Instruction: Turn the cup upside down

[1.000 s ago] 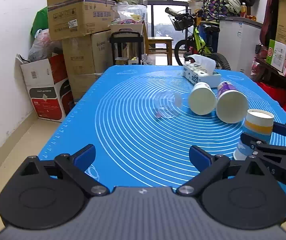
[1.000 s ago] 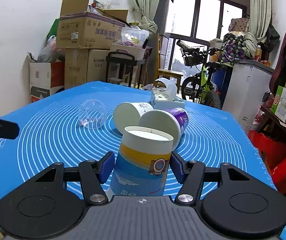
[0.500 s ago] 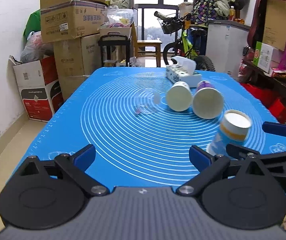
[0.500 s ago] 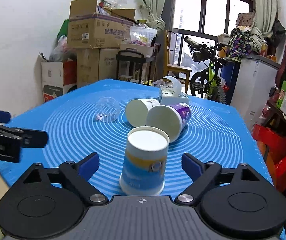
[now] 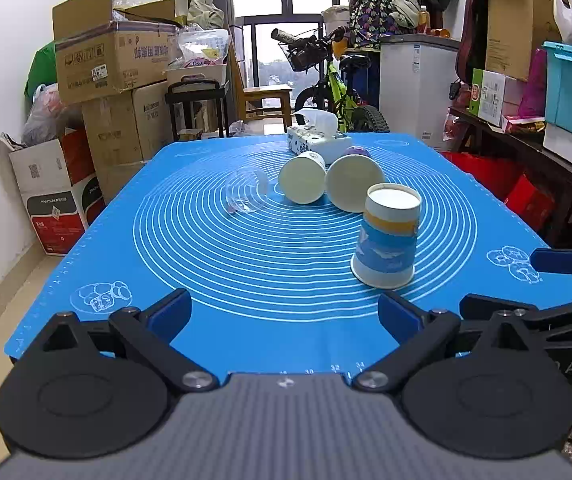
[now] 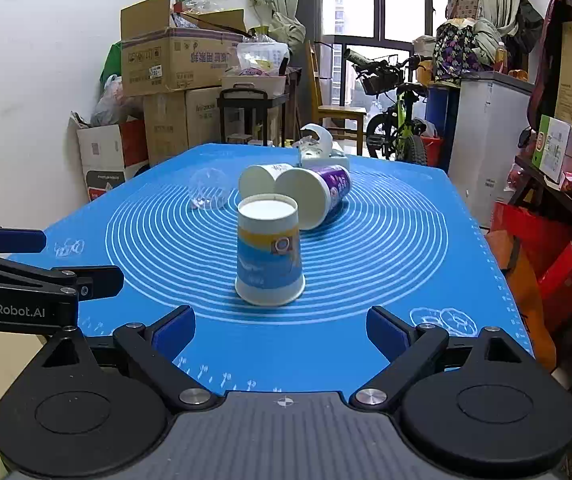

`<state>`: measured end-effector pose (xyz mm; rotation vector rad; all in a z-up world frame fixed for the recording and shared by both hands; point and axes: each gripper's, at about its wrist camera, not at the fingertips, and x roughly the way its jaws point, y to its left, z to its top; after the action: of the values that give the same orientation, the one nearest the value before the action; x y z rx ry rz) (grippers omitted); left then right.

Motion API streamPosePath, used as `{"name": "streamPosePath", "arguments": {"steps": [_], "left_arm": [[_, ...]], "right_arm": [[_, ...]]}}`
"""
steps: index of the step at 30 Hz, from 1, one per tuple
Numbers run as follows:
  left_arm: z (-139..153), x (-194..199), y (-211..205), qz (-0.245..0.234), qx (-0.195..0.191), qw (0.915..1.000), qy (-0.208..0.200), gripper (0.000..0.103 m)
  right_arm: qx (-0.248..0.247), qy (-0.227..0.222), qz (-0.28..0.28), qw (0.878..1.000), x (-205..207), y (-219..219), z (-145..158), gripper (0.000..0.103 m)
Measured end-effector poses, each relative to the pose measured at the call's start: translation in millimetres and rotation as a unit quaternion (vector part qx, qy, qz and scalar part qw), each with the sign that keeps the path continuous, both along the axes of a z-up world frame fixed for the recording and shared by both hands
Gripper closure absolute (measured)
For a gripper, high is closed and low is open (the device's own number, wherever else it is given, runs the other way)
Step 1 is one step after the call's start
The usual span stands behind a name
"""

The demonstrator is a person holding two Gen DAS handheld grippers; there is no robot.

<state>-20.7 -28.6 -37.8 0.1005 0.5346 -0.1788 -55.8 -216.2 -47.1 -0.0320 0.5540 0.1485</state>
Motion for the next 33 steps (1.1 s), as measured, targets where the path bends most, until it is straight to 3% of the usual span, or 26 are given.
{"name": "streamPosePath", "arguments": {"steps": [33], "left_arm": [[-4.6, -5.5, -0.2, 0.009, 0.008, 0.9998, 0.018, 0.004]], "right_arm": [[-0.002, -0.003, -0.002, 1.000, -14.4, -3.1, 4.8, 0.011]]}}
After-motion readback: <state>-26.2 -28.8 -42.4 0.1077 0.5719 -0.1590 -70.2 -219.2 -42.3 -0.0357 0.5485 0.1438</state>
